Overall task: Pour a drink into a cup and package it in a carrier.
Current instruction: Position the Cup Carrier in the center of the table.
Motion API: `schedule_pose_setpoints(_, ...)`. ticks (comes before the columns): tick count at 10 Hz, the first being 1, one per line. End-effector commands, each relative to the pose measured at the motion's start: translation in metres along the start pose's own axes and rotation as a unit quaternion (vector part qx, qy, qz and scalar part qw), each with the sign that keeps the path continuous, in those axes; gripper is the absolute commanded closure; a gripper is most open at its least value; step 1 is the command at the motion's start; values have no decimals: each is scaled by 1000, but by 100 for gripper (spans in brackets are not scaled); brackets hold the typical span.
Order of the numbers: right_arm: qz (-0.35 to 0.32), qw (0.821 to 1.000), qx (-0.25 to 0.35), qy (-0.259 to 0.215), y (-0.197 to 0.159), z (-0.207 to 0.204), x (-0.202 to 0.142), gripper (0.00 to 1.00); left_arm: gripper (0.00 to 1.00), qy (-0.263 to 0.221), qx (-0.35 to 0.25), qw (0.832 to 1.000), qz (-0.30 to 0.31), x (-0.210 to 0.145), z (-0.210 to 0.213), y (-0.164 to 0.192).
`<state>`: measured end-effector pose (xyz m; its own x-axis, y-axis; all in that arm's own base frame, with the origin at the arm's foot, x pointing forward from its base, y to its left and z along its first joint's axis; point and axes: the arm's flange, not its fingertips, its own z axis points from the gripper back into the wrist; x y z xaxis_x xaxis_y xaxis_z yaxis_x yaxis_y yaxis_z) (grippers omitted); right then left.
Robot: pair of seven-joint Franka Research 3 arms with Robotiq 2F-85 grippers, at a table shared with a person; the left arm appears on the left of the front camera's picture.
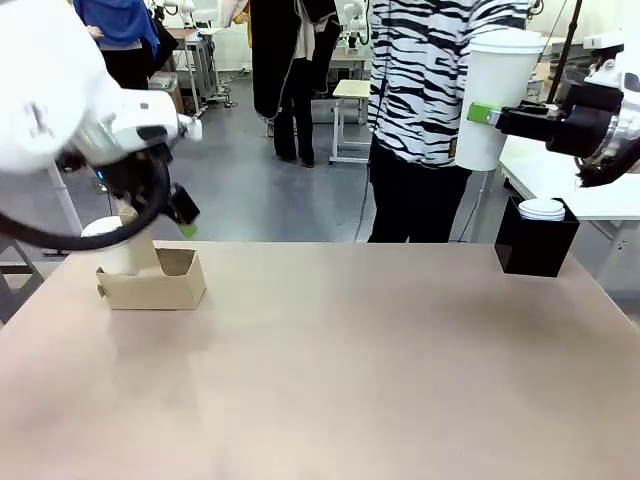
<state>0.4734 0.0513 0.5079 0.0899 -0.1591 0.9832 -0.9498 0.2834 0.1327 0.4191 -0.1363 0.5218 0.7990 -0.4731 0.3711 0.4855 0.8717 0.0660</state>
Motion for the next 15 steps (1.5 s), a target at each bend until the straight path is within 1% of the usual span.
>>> schedule_pose_setpoints(1,12,1000,-3,1,-2,-4,6,20,0,25,8,998,59,30,16,20)
schedule_pose_setpoints(2,12,1000,-3,1,-2,-4,6,20,0,39,18,995,87,39,20,35)
schedule_pose_setpoints(4,12,1000,-3,1,-2,-4,6,20,0,62,42,988,139,48,15,62)
schedule_pose_setpoints(6,12,1000,-3,1,-2,-4,6,20,0,68,57,980,176,49,3,83)
schedule_pose_setpoints(7,12,1000,-3,1,-2,-4,6,20,0,69,67,977,190,48,-4,90)
schedule_pose_setpoints(10,12,1000,-3,1,-2,-4,6,20,0,83,73,973,203,44,-27,100)
schedule_pose_setpoints(11,12,1000,-3,1,-2,-4,6,20,23,82,69,975,195,44,-30,102)
schedule_pose_setpoints(12,12,1000,-3,1,-2,-4,6,20,57,84,71,975,195,43,-33,102)
schedule_pose_setpoints(13,12,1000,-3,1,-2,-4,6,20,80,85,72,975,195,42,-35,104)
schedule_pose_setpoints(14,12,1000,-3,1,-2,-4,6,20,100,86,74,974,197,41,-37,105)
schedule_pose_setpoints(15,12,1000,-3,1,-2,-4,6,20,100,86,75,974,198,40,-39,106)
